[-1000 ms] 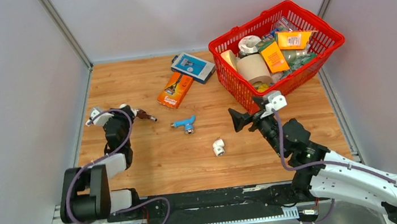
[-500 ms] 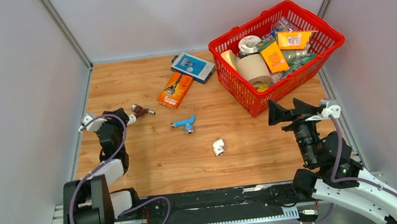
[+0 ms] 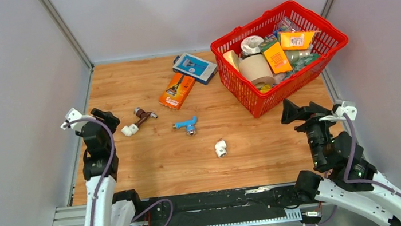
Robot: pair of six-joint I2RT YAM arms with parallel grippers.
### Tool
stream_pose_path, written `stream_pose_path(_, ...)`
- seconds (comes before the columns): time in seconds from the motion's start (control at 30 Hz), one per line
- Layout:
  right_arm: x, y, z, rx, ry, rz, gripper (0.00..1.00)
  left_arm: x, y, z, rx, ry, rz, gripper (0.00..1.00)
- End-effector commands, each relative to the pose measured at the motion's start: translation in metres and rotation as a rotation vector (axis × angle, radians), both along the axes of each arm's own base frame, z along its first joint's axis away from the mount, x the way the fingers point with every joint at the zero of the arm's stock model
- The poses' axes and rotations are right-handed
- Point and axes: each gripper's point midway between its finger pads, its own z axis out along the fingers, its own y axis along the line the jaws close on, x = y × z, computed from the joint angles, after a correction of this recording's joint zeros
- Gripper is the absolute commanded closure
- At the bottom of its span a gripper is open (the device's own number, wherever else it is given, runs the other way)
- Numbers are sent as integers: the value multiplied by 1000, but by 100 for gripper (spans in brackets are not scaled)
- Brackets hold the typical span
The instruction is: Install the water faucets
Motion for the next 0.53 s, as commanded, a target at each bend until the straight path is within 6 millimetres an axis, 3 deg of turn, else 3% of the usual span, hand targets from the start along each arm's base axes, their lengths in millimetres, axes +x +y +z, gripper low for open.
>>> stream_pose_path(0.0, -9, -28, 17, 34, -18, -79, 0, -38, -10, 44, 216, 76, -140, 34)
stream_pose_path(0.07, -12, -35, 20, 31, -23, -98, 0, -47, -32, 67, 387, 104, -330, 34)
stream_pose_path(0.1, -13, -37, 22, 24, -26, -101, 0, -52, -39, 70, 397, 113, -361, 33)
stream_pose_path(0.27, -17, -48, 30, -22, -31, -128, 0, -77, -50, 109, 431, -47, -372, 33)
stream_pose_path(0.4, -17, -51, 35, -49, -31, -135, 0, -96, -57, 120, 477, -135, -399, 32)
stream_pose_path(0.5, -17, -52, 36, -88, -20, -149, 0, -98, -56, 110, 494, -189, -381, 32)
